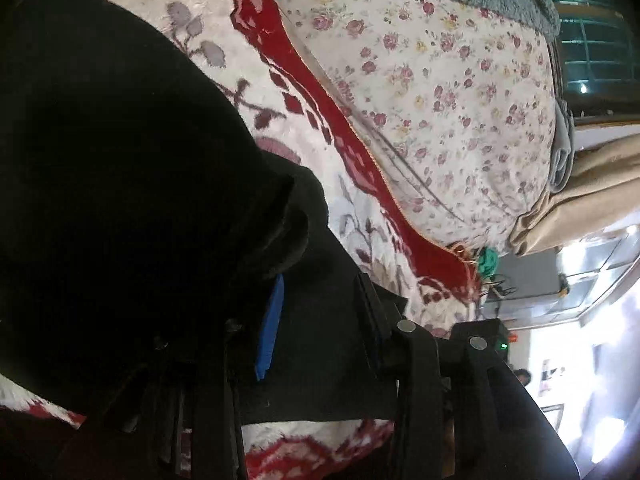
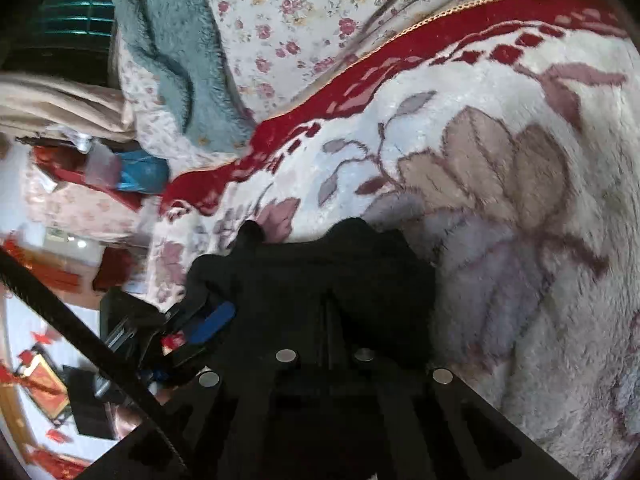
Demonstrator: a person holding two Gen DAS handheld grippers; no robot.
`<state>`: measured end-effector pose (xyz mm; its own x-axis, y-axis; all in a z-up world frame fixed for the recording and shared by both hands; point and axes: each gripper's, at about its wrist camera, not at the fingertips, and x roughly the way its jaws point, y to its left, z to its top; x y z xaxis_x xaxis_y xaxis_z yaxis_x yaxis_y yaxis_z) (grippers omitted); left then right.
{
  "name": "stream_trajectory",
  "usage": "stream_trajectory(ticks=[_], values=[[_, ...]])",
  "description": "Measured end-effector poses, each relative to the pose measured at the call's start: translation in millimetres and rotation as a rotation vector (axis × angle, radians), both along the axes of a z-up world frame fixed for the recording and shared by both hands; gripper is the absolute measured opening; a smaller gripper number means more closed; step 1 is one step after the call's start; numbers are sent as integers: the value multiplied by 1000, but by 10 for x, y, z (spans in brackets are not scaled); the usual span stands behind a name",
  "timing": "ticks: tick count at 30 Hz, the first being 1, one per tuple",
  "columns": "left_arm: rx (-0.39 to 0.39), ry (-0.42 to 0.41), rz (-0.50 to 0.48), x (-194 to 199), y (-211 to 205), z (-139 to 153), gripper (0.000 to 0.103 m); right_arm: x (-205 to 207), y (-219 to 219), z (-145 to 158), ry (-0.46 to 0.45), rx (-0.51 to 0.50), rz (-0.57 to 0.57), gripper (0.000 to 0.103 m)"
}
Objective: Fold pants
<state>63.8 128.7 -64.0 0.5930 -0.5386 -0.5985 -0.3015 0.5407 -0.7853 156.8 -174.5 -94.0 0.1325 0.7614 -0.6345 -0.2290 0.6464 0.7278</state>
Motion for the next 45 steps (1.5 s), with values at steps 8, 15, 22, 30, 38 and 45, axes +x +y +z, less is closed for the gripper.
stream_trajectory(ticks=[8,15,22,30,38,45], values=[[-63,-44,48,-97,128,21,36,-37,-107,130,24,75,-93,5],[-57,-31,24,-79,79,-31,36,296,93,106,34,-9,-53,11],[-99,-32,29,-86,102,-64,36,-2,31,394,-25,29,-69,10],[-146,-247,57,-389,307,344,36,-520,-79,19,-69,24,17,0],[-92,-369,422,-1793,1848,545,77,-600,-306,778,-294,-18,116,11],[-418,-200,539,-1833,2082,-357,77,-522,-1159,699,-338,-107,14,11]])
